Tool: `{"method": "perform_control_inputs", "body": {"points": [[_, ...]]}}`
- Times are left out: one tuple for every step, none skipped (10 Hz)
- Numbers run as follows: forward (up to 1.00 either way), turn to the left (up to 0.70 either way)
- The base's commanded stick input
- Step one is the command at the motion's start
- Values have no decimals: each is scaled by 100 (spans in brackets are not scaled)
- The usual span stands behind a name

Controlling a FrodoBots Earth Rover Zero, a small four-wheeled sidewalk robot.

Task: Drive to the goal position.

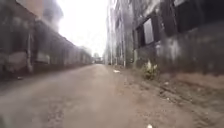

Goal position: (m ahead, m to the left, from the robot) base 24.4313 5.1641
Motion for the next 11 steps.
{"method": "perform_control_inputs", "body": {"points": [[100, 0], [100, 0], [100, 0], [100, 0], [100, 2], [100, 17], [100, 27], [100, 27], [100, 27], [100, 27], [100, 27]]}}
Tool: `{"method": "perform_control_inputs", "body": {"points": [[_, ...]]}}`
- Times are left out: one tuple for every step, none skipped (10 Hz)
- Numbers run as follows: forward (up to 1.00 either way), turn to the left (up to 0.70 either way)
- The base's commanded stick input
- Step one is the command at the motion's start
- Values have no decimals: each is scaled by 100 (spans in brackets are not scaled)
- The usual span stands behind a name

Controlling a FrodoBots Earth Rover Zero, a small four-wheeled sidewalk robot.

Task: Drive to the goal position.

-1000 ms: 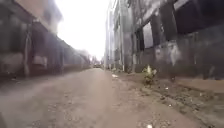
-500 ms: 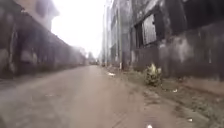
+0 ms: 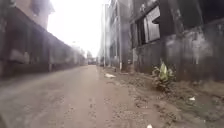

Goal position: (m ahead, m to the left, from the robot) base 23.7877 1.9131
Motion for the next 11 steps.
{"method": "perform_control_inputs", "body": {"points": [[100, 21], [100, 4], [100, 0], [100, 0], [100, 0], [100, 0], [100, 0], [100, 0], [100, 0], [100, 0], [100, 0]]}}
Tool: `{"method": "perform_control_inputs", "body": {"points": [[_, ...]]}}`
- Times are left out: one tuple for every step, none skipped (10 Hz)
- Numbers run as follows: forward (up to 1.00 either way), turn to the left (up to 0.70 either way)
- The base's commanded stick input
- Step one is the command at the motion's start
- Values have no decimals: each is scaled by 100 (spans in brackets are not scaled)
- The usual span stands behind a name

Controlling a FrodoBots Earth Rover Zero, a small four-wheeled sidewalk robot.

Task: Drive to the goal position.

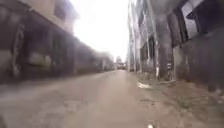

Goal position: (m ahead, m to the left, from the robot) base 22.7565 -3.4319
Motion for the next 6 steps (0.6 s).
{"method": "perform_control_inputs", "body": {"points": [[100, 0], [100, 0], [100, 0], [100, 0], [100, 0], [100, 0]]}}
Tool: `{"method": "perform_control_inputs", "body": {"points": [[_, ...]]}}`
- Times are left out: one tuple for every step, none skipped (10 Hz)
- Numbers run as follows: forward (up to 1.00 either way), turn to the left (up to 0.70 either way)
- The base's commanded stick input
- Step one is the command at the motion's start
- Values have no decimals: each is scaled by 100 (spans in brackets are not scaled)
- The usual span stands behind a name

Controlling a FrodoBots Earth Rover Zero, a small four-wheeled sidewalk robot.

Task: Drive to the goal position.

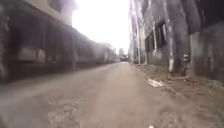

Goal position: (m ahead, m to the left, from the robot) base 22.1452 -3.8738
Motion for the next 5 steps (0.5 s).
{"method": "perform_control_inputs", "body": {"points": [[100, -1], [100, -18], [100, -27], [100, -27], [100, -13]]}}
